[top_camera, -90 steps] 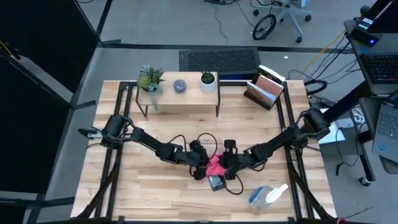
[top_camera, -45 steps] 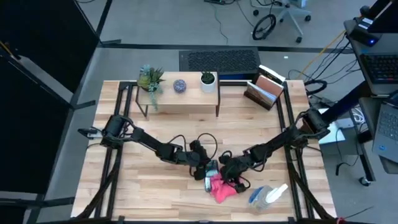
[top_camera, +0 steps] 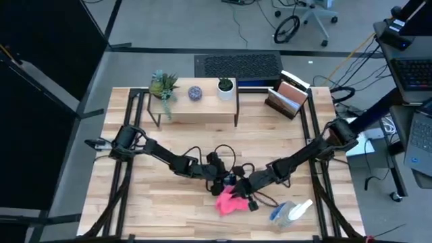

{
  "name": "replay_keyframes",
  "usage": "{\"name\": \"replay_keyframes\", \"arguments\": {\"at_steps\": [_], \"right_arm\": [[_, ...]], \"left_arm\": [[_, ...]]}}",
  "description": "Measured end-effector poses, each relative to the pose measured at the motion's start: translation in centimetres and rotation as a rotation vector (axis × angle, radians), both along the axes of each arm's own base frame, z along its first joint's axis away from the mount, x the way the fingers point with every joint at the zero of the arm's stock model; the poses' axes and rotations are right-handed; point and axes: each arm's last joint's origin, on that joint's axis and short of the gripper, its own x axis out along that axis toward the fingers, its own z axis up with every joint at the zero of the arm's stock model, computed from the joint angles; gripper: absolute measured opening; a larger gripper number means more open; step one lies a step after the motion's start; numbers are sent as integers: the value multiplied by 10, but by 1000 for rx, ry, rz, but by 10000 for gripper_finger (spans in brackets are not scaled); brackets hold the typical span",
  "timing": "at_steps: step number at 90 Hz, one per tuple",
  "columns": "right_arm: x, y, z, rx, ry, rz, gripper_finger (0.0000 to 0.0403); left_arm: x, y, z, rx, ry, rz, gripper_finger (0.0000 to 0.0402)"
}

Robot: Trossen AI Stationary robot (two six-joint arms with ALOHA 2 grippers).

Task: Apply microfiber cloth
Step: Wipe the front of the cellphone using the pink microfiber cloth

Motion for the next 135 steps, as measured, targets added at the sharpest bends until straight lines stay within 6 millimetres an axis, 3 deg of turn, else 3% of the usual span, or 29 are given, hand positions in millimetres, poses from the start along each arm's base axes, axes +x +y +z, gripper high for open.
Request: {"name": "replay_keyframes", "arguments": {"at_steps": [18,33,49,67,80,103,112,125,135], "right_arm": [[15,8,-29,-19,141,15,6],[27,18,-31,16,240,137,6],[18,24,-28,149,406,284,6],[5,18,-7,103,451,267,6],[8,16,18,-50,263,174,6],[-1,15,19,-339,226,13,6],[-14,19,34,-329,243,25,6],[-37,13,62,-245,326,-8,6],[-53,8,75,-125,434,-58,6]], "left_arm": [[1,0,0,-2,-8,-1,0],[0,0,0,2,1,-1,0],[-1,1,-3,16,23,7,0],[-2,1,-3,18,19,9,0],[-2,1,-3,21,18,7,0],[-2,0,3,56,13,-23,0],[-3,-3,12,58,2,-34,0],[7,-15,43,53,-138,-76,0],[15,-30,56,53,-227,-234,0]]}}
